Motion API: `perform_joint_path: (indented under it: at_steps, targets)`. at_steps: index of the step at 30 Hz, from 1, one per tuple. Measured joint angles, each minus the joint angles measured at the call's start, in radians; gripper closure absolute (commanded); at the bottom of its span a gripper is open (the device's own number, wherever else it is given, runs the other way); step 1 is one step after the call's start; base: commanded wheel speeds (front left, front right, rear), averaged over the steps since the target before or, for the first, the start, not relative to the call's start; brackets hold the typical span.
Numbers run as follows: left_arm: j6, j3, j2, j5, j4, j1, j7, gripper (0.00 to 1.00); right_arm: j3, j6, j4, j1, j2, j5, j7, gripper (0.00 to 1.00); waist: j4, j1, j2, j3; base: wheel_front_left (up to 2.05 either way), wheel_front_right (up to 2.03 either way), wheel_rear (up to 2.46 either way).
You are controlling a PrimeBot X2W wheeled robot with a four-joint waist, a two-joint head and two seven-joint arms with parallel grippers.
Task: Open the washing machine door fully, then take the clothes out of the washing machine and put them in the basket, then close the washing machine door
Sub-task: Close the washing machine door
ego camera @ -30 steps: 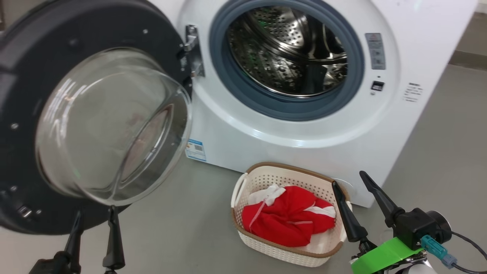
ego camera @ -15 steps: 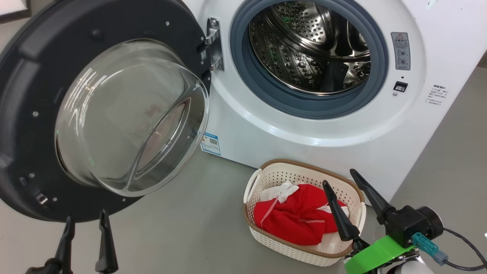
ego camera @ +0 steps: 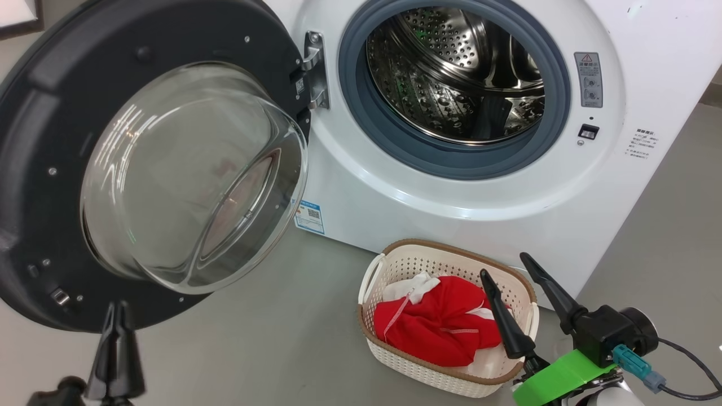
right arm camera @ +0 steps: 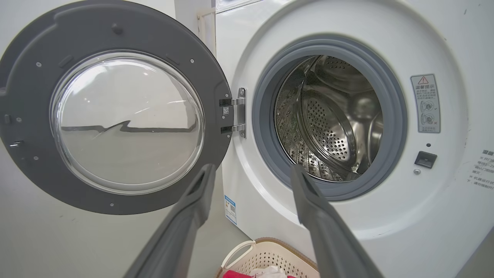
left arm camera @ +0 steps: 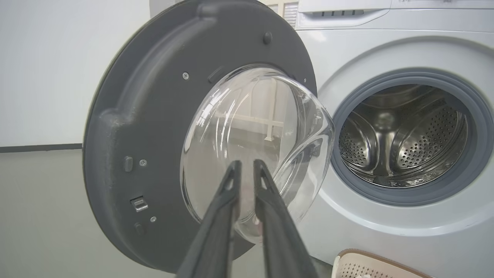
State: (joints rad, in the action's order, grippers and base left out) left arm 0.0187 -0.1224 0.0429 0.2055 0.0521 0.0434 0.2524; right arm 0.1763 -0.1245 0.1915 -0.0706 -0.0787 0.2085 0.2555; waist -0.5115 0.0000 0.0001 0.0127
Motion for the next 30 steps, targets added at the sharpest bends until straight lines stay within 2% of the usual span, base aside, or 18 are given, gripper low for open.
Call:
perform_joint_path:
  at_steps: [4, 7, 11, 17, 20, 25, 26, 30]
  targets:
    - [0.000, -0.012, 0.009, -0.025, -0.054, -0.025, 0.000, 1.00, -0.002, 0.000, 0.000, 0.000, 0.000, 0.000, 0.000, 0.00, 0.001, -0.0001, 0.0000, 0.001, 0.00, 0.00, 0.00]
    - [0.003, -0.033, 0.030, -0.043, -0.095, -0.104, 0.000, 1.00, -0.002, 0.000, 0.000, 0.001, 0.000, 0.000, 0.000, 0.00, 0.002, 0.0000, 0.0000, 0.002, 0.00, 0.00, 0.00]
    - [0.047, -0.078, 0.070, -0.098, -0.142, -0.220, 0.002, 1.00, -0.011, 0.000, -0.001, 0.002, 0.001, 0.000, 0.000, 0.00, 0.006, 0.0000, 0.0000, 0.006, 0.00, 0.00, 0.00]
    - [0.109, -0.170, 0.140, -0.121, -0.104, -0.397, 0.006, 1.00, -0.032, 0.000, -0.004, 0.006, 0.009, 0.000, 0.000, 0.00, 0.019, 0.0000, 0.0000, 0.017, 0.00, 0.00, 0.00]
    - [0.131, -0.238, 0.180, -0.095, -0.015, -0.477, 0.006, 1.00, -0.031, 0.000, -0.005, 0.007, 0.014, 0.000, 0.000, 0.00, 0.036, 0.0000, 0.0000, 0.018, 0.00, 0.00, 0.00]
    - [0.135, -0.317, 0.226, -0.011, 0.190, -0.603, -0.006, 1.00, -0.031, 0.000, -0.002, 0.007, 0.015, -0.001, 0.000, 0.00, 0.063, 0.0000, 0.0000, 0.019, 0.00, 0.00, 0.00]
    - [0.135, -0.343, 0.247, 0.020, 0.274, -0.649, -0.026, 1.00, -0.031, 0.000, -0.002, 0.007, 0.016, -0.001, 0.000, 0.00, 0.072, 0.0000, 0.0000, 0.019, 0.00, 0.00, 0.00]
    - [0.131, -0.377, 0.300, 0.071, 0.440, -0.728, -0.097, 1.00, -0.031, 0.000, -0.001, 0.006, 0.016, -0.001, 0.000, 0.00, 0.088, 0.0000, 0.0000, 0.018, 0.00, 0.00, 0.00]
